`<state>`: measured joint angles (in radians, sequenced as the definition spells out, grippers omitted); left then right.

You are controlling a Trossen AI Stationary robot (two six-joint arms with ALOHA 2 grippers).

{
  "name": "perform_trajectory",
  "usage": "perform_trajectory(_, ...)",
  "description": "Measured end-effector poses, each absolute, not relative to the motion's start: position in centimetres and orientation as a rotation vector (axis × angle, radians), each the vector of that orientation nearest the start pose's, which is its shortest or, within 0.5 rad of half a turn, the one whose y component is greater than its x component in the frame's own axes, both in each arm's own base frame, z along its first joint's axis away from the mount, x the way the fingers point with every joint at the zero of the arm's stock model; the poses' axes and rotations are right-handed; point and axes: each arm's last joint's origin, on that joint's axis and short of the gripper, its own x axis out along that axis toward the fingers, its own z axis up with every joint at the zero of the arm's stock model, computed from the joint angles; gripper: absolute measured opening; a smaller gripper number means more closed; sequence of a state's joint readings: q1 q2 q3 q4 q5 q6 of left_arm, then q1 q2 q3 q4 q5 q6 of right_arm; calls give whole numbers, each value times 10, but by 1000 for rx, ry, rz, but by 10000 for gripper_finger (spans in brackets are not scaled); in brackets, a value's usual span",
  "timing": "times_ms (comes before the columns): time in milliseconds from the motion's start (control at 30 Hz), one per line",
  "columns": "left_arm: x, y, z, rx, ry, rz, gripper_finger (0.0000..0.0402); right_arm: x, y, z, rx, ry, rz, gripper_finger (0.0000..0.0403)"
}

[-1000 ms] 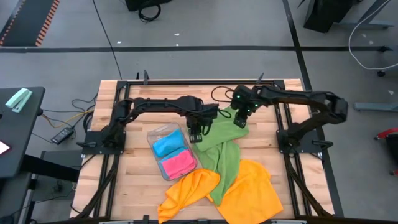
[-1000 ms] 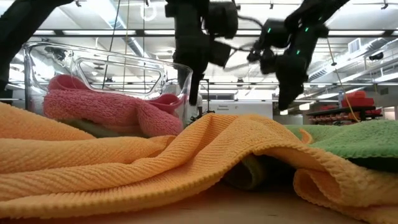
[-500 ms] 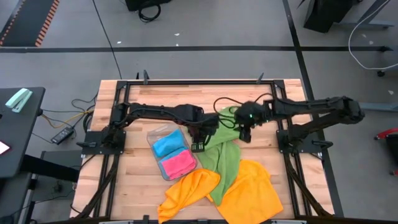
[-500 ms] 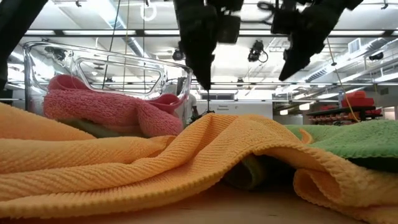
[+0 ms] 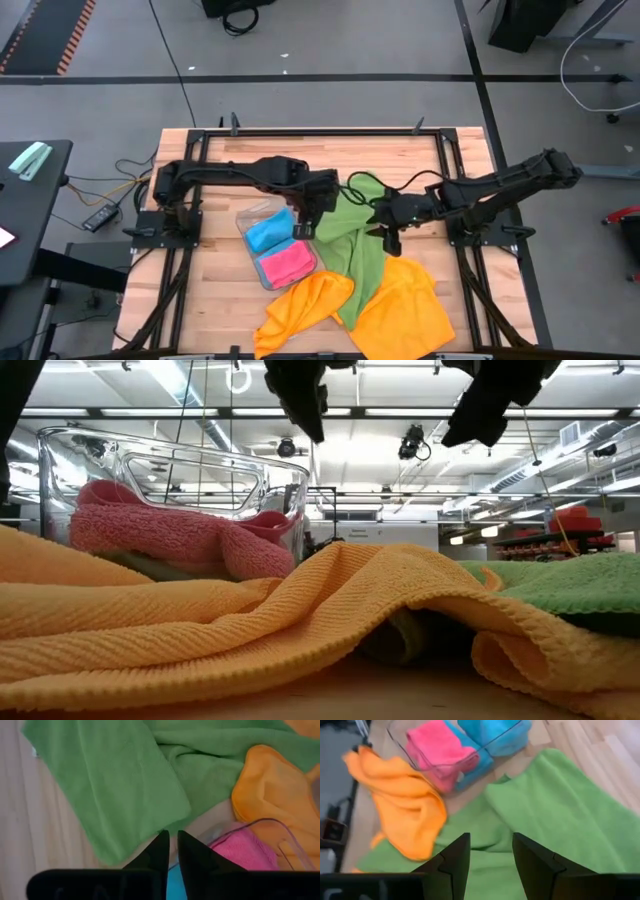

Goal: Fold microfiber towels
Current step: Fold the top green towel

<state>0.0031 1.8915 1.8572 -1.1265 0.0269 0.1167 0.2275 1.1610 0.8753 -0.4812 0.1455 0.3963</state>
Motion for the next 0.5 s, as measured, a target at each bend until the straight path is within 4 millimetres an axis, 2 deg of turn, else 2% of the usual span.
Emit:
perform_trajectory(133,382,3,326,80,1144,-79,37,233,56,269,319,729,-76,157)
perform_trajectory(233,376,3,328,110,1172,-101,30,238,58,267,303,732,-94,157)
perform_trajectory(333,367,4,333,160,1204,-137,22,251,60,267,283,738,-127,157)
perform_trajectory(500,365,12,336,210,1197,-161,12,279,66,271,238,776,-191,157)
